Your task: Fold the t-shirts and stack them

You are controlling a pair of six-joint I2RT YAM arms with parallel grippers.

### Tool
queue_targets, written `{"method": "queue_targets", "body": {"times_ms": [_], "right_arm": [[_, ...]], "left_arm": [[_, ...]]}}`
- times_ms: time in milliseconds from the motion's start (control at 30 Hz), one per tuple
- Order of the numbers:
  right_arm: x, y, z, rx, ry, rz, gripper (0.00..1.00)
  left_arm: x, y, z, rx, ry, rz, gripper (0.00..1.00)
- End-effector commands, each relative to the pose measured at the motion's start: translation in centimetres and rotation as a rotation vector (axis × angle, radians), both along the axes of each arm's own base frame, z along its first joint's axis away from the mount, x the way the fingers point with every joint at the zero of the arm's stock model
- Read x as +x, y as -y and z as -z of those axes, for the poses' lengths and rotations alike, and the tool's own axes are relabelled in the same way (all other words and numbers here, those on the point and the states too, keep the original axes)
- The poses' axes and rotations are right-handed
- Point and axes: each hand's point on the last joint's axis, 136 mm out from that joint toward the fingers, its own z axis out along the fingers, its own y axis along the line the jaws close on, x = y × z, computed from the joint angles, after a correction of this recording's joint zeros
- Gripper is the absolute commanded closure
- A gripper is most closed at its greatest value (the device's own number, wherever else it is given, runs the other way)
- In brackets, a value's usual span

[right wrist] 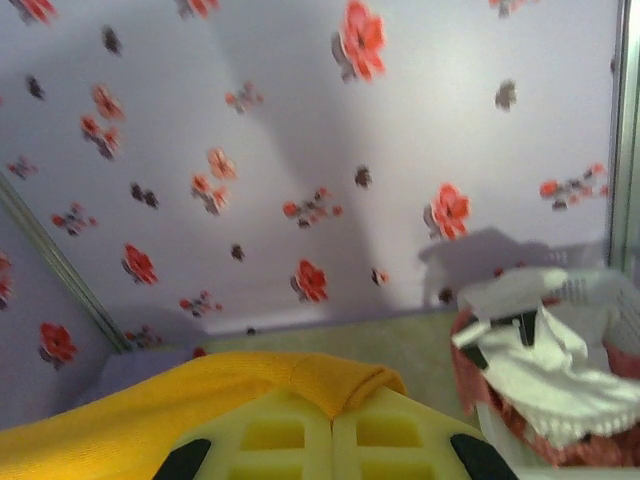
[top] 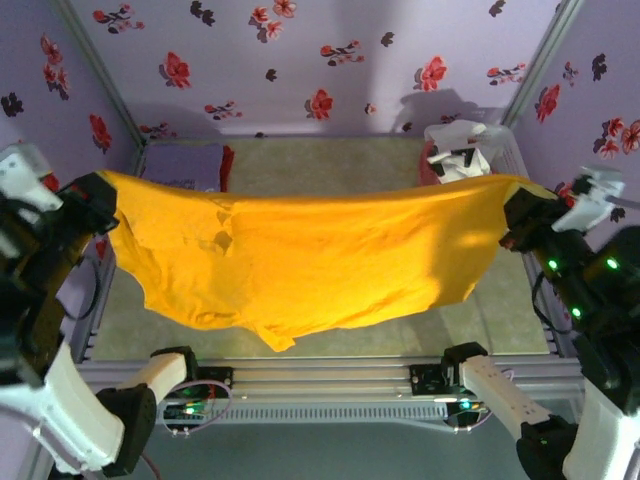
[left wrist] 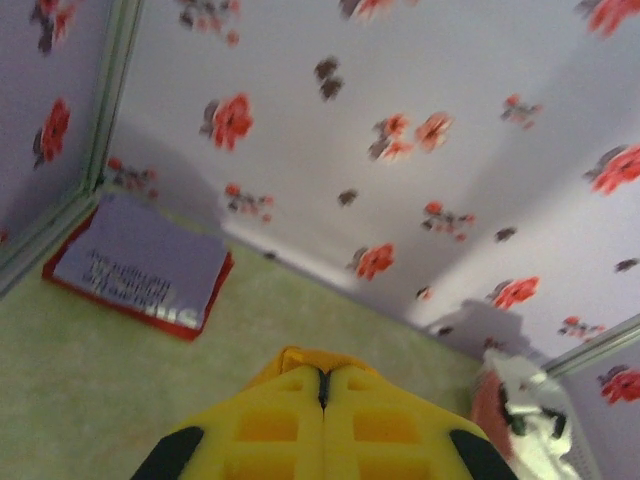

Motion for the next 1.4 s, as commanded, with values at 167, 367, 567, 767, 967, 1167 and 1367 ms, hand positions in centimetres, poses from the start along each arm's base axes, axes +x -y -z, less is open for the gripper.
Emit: {"method": "queue_targets", "body": {"times_ms": [167, 367, 567, 767, 967, 1167, 1367], "right_arm": [[14.0, -2.8, 14.2, -0.066, -0.407, 0.052, 1.00], [22.0, -4.5, 26.9, -0.192, -0.717, 0.060, 1.00], [28.9, -4.7, 33.0, -0.316, -0.872, 0.082, 0.87], [31.3, -4.8, 31.9, -0.329, -0.925, 0.060, 0.45], [27.7, -4.4, 27.0, -0.287, -0.860, 0.077, 0.42], [19.1, -4.0, 27.0, -0.211, -0.920, 0.096, 0.38], [8.7, -3.7, 33.1, -0.061, -1.128, 0.128, 0.41]], "left_arm": [[15.3, -0.5, 13.7, -0.033, -0.308, 0.054, 1.00], [24.2, 0.2, 24.8, -0.037, -0.505, 0.112, 1.00], [32.0, 2.8, 33.6, -0.045, -0.676, 0.209, 1.00], [36.5, 5.0, 33.0, -0.024, -0.707, 0.252, 0.40], [35.3, 3.7, 27.1, 0.014, -0.631, 0.187, 0.29], [28.3, 2.7, 25.5, 0.071, -0.725, 0.185, 0.30], [18.3, 0.8, 29.2, 0.057, -0.897, 0.154, 0.32]]}}
